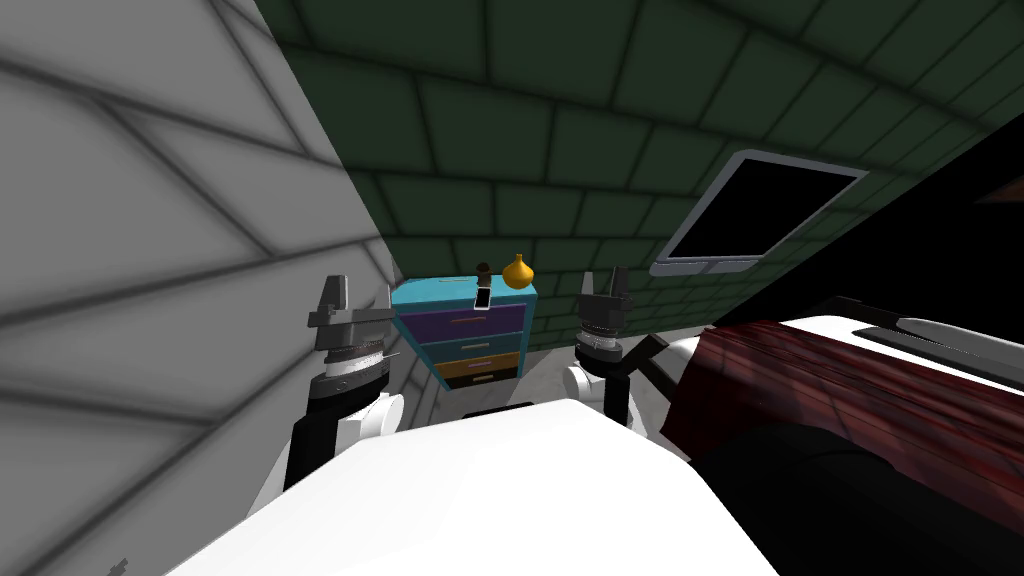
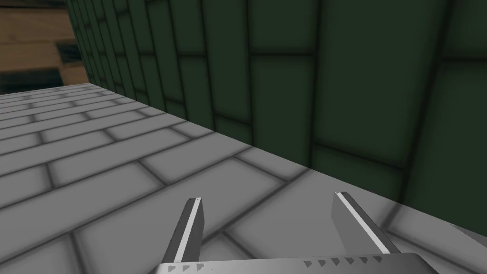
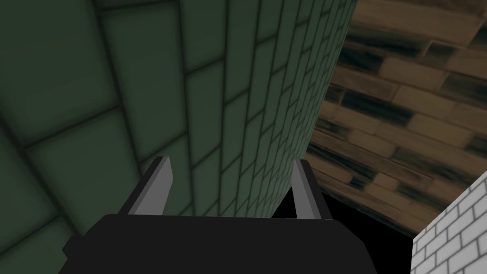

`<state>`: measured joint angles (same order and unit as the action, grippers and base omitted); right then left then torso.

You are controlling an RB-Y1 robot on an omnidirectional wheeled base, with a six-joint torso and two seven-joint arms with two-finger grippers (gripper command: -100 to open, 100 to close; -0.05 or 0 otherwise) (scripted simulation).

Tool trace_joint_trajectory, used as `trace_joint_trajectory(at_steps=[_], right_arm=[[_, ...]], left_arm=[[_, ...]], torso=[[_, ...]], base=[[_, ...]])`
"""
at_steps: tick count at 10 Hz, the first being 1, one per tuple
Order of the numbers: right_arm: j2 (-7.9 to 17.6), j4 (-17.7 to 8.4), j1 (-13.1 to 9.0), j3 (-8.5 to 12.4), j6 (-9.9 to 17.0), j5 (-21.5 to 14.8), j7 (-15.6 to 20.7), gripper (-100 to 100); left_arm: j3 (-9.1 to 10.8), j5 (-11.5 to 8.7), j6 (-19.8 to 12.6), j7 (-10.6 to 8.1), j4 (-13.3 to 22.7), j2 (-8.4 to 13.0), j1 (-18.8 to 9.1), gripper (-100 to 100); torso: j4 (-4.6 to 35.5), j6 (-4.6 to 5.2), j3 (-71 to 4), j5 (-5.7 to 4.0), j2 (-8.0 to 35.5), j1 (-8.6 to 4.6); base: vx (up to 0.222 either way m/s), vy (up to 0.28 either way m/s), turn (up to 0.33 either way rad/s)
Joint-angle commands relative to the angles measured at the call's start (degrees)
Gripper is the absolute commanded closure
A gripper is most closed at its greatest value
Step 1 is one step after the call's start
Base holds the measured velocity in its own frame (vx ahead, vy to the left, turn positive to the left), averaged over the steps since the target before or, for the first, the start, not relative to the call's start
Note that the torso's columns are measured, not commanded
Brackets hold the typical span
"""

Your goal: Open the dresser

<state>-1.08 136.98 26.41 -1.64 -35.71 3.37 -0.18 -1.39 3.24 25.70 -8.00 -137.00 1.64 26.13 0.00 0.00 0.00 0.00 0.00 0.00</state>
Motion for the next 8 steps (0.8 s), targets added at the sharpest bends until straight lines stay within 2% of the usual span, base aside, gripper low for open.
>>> trace_joint_trajectory(at_steps=[1,8], right_arm=[[0.0,0.0,0.0,0.0,0.0,0.0,0.0,0],[0.0,0.0,0.0,0.0,0.0,0.0,0.0,0]], left_arm=[[0.0,0.0,0.0,0.0,0.0,0.0,0.0,0],[0.0,0.0,0.0,0.0,0.0,0.0,0.0,0]], torso=[[2.3,0.0,-4.7,0.0,2.3,0.0],[31.1,0.0,-62.3,0.0,31.2,0.0]], base=[[0.0,0.0,0.0],[0.0,0.0,0.0]])
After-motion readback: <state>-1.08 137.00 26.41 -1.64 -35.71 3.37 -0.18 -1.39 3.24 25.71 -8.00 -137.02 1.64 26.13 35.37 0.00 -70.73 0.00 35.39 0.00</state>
